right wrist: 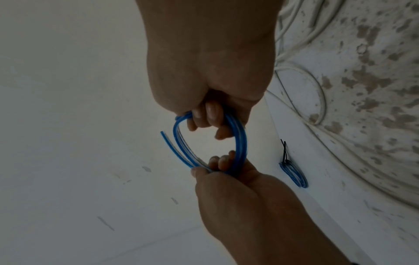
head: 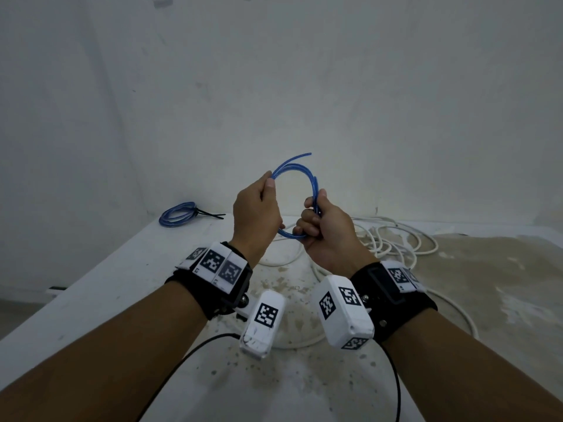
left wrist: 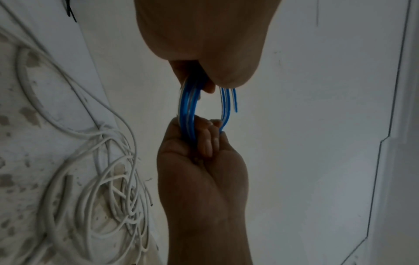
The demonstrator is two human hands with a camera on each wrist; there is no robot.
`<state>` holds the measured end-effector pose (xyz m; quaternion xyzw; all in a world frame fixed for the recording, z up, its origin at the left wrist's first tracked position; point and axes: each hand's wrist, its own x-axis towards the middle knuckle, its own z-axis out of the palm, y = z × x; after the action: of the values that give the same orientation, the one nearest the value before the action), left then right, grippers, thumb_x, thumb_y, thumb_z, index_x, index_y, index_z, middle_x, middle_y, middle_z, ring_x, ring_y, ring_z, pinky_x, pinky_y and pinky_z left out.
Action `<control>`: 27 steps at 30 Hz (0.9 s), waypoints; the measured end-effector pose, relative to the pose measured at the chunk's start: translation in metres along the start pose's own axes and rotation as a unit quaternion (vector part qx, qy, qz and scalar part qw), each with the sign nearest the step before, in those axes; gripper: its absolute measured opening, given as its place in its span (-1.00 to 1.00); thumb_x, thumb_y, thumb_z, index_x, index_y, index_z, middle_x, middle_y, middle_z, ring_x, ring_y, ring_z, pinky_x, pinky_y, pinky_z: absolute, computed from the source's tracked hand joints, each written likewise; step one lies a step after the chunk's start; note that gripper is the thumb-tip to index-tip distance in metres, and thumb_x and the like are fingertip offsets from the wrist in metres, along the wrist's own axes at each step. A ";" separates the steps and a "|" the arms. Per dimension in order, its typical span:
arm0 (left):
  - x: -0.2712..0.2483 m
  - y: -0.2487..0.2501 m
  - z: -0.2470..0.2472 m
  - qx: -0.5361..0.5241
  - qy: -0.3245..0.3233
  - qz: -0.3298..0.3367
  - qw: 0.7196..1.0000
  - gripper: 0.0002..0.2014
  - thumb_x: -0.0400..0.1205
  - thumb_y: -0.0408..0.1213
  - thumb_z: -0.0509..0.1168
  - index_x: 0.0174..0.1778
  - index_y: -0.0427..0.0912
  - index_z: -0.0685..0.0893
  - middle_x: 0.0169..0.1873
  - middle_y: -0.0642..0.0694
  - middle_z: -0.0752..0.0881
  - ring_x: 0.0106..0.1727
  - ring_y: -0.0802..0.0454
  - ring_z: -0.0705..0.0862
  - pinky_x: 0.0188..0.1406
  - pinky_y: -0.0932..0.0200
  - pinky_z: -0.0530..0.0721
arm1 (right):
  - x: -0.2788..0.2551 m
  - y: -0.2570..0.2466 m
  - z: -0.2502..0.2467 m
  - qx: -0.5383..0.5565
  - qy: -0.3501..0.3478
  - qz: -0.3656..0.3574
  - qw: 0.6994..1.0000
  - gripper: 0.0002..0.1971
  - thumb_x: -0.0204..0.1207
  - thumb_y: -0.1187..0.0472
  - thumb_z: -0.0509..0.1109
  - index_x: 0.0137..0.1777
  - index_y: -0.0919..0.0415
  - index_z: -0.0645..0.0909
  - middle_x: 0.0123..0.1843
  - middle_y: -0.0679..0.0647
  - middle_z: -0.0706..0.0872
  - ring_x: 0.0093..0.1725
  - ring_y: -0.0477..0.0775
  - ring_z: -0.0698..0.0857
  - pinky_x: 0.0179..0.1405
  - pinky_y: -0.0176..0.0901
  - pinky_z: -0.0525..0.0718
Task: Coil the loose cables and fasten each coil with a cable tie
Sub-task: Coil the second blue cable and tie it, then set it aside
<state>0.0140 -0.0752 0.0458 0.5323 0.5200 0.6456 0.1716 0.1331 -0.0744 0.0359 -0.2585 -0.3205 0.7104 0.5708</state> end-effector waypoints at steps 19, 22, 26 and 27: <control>0.010 -0.013 -0.004 0.071 0.098 0.007 0.993 -0.59 0.78 -0.20 0.10 -0.28 -0.36 0.64 -0.41 -0.16 0.68 -0.37 -0.01 0.54 -0.23 0.00 0.58 | 0.000 0.008 0.010 -0.071 0.057 -0.097 0.991 -0.70 0.79 -0.02 0.13 0.05 0.20 0.53 -0.50 -0.03 0.37 -0.57 -0.07 0.27 -0.53 -0.19 0.38; 0.008 -0.013 -0.004 0.084 0.102 0.005 0.991 -0.59 0.78 -0.19 0.10 -0.29 -0.31 0.67 -0.39 -0.06 0.72 -0.34 0.04 0.61 -0.16 0.05 0.59 | 0.003 0.010 0.010 -0.131 0.094 -0.118 0.980 -0.73 0.78 0.04 0.17 -0.01 0.21 0.56 -0.41 0.05 0.52 -0.57 -0.06 0.36 -0.57 -0.19 0.47; 0.000 -0.009 -0.005 0.118 0.084 0.057 0.988 -0.65 0.80 -0.20 0.09 -0.17 -0.19 0.72 -0.37 0.02 0.70 -0.26 0.04 0.67 -0.16 0.13 0.57 | 0.010 0.009 0.004 -0.094 0.174 -0.118 0.973 -0.72 0.77 0.08 0.22 -0.04 0.27 0.62 -0.31 0.13 0.66 -0.57 -0.02 0.47 -0.54 -0.19 0.58; -0.003 -0.009 -0.005 0.121 0.081 0.067 0.987 -0.66 0.80 -0.20 0.09 -0.13 -0.19 0.73 -0.36 0.01 0.70 -0.24 0.01 0.69 -0.15 0.12 0.58 | 0.011 0.008 0.003 -0.083 0.186 -0.113 0.973 -0.72 0.77 0.09 0.22 -0.03 0.26 0.61 -0.30 0.14 0.67 -0.58 -0.02 0.48 -0.55 -0.20 0.58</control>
<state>0.0079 -0.0761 0.0374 0.5289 0.5698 0.6286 0.0199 0.1231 -0.0649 0.0316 -0.3946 -0.2937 0.5520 0.6733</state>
